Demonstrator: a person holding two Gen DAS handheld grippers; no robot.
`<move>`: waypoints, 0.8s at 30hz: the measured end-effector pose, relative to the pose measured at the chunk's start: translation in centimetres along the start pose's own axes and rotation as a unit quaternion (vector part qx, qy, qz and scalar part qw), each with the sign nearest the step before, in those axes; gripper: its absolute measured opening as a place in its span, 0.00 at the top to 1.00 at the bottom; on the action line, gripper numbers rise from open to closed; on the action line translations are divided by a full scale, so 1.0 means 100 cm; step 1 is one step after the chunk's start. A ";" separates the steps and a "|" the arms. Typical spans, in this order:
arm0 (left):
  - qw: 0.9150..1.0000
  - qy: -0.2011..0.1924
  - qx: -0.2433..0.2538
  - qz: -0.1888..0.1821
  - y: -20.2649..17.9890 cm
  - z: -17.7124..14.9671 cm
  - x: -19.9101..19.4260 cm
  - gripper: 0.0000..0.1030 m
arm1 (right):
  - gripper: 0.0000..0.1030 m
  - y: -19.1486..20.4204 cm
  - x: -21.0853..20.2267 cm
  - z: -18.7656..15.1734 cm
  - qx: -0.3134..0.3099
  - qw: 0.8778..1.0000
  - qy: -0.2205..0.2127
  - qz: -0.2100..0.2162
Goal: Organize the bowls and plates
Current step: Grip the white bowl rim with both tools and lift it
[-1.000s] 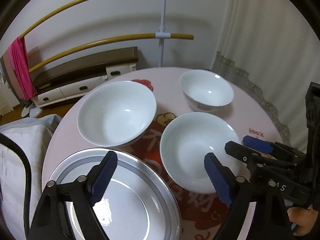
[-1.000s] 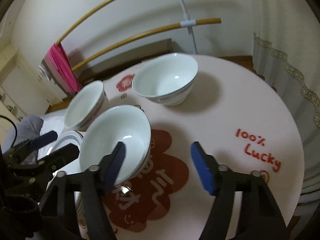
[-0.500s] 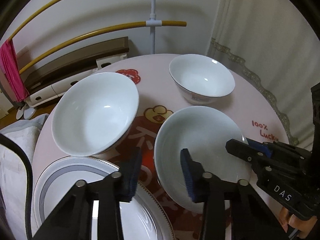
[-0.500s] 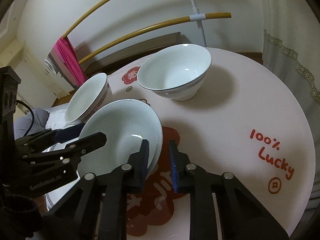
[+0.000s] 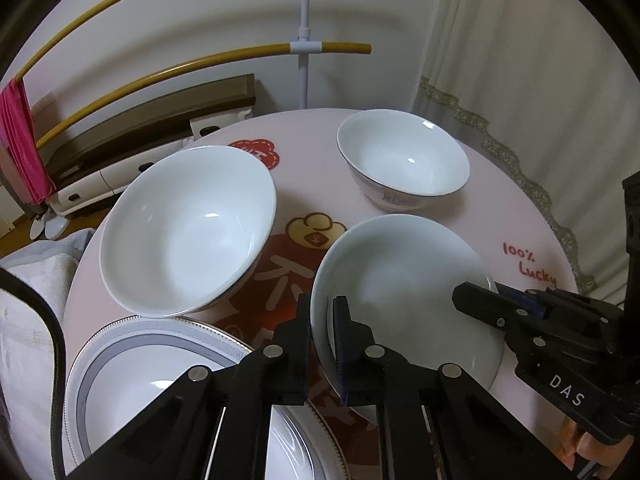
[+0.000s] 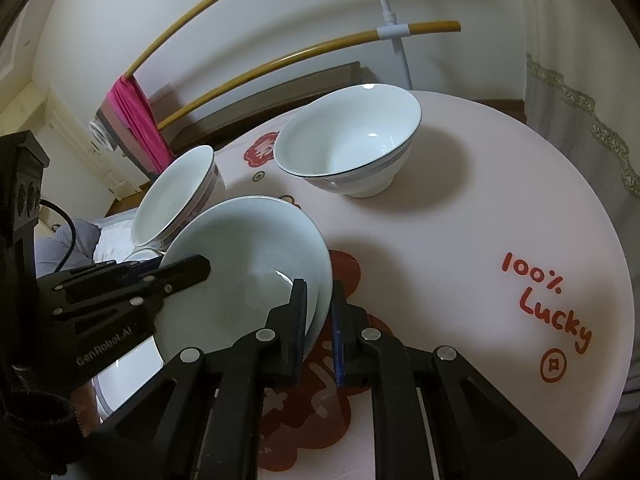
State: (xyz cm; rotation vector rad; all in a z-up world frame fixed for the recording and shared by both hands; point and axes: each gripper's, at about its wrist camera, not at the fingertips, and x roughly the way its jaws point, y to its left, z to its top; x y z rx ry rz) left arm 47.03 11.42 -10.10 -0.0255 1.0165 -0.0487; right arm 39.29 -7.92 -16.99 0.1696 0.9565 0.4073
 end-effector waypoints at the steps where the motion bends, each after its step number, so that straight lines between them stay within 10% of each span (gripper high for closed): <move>1: 1.000 -0.002 0.001 0.001 -0.002 -0.007 -0.002 0.95 | 0.90 0.000 0.000 0.000 -0.002 1.000 -0.001 -0.001; 24: 0.993 -0.106 -0.055 -0.005 0.047 -0.011 -0.090 0.95 | 0.90 0.070 -0.043 0.041 -0.069 0.995 -0.072 0.000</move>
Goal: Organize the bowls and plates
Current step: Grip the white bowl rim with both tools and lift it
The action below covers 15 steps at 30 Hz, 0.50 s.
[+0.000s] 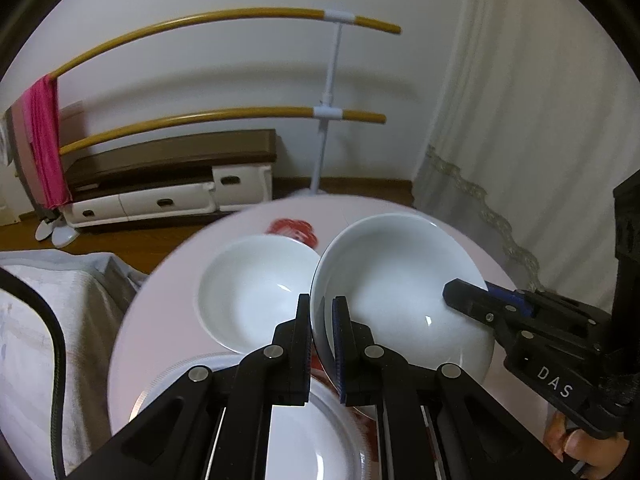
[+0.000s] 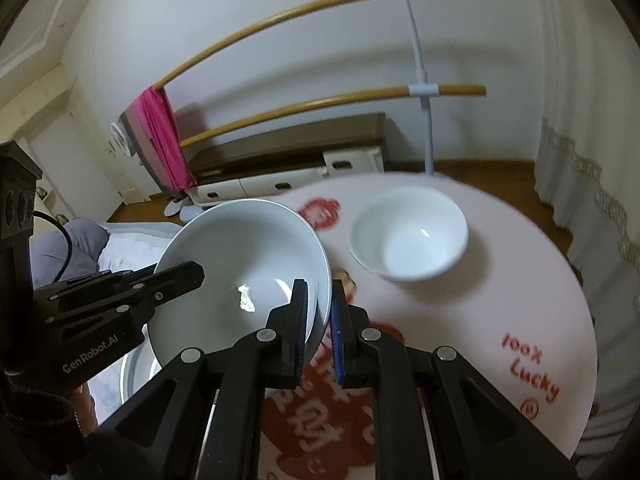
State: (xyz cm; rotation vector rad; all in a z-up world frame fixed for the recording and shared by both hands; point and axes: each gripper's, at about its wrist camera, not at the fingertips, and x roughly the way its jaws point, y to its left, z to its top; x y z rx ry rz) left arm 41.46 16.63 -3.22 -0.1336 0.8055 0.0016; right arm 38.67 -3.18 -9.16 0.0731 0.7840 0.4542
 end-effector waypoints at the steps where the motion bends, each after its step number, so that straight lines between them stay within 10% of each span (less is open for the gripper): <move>1: 1.000 -0.004 -0.006 0.002 0.008 0.001 -0.004 0.95 | 0.90 0.006 0.001 0.005 -0.007 1.000 -0.002 0.000; 15: 0.998 -0.003 -0.052 0.040 0.054 -0.003 0.014 0.95 | 0.90 0.055 0.067 0.028 -0.047 0.999 0.024 0.008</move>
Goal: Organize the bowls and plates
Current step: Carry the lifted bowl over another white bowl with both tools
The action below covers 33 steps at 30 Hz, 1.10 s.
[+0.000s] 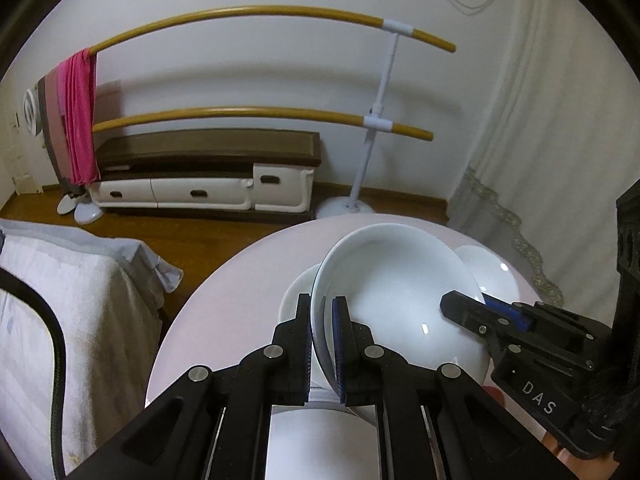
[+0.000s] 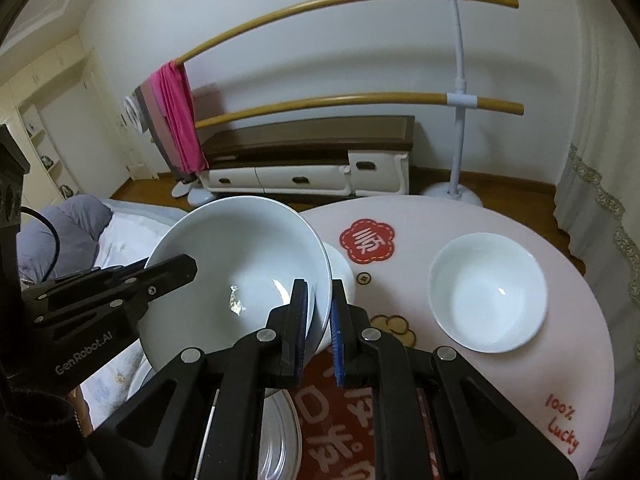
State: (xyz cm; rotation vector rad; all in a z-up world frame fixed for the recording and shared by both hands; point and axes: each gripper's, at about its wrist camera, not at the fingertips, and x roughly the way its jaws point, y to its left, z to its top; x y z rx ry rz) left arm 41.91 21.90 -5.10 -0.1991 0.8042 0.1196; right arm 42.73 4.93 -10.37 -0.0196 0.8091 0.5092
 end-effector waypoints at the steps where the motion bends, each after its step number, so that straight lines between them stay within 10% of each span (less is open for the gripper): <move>1: 1.000 0.002 -0.002 0.001 0.000 0.001 0.005 0.95 | 0.90 0.000 0.003 0.000 0.000 1.000 0.003 -0.001; 33: 0.999 0.048 -0.009 0.003 0.008 0.027 0.093 0.94 | 0.90 -0.006 0.050 -0.003 -0.006 0.998 0.026 -0.054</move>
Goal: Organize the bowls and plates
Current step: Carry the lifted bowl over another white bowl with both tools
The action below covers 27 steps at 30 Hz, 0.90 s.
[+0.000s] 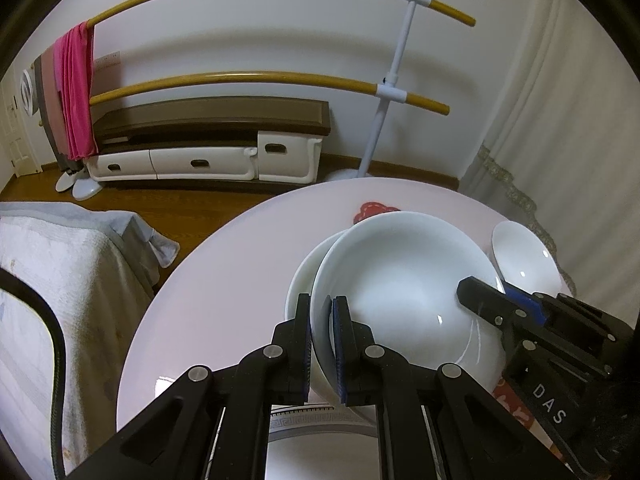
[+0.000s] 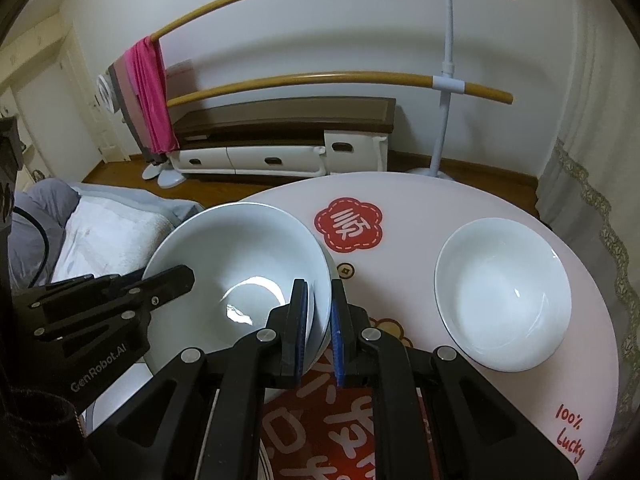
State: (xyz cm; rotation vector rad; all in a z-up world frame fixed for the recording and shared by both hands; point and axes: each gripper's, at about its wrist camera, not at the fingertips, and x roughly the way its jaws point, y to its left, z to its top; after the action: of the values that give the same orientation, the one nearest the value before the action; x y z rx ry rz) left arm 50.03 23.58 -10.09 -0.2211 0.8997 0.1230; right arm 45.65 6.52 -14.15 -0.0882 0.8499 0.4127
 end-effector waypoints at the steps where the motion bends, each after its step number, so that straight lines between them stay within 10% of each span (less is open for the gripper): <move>1: 1.000 0.001 0.000 -0.001 0.000 0.000 0.001 0.94 | 0.90 -0.001 0.000 0.000 0.002 1.000 -0.001 0.000; 27: 1.000 0.001 0.006 -0.007 0.004 -0.003 0.007 0.92 | 0.87 -0.009 0.014 -0.005 0.046 0.999 0.022 -0.014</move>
State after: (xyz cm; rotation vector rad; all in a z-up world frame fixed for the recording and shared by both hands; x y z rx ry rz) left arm 50.15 23.96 -10.85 -0.2153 0.9011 0.1048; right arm 46.46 6.02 -15.61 -0.0234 0.9090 0.3452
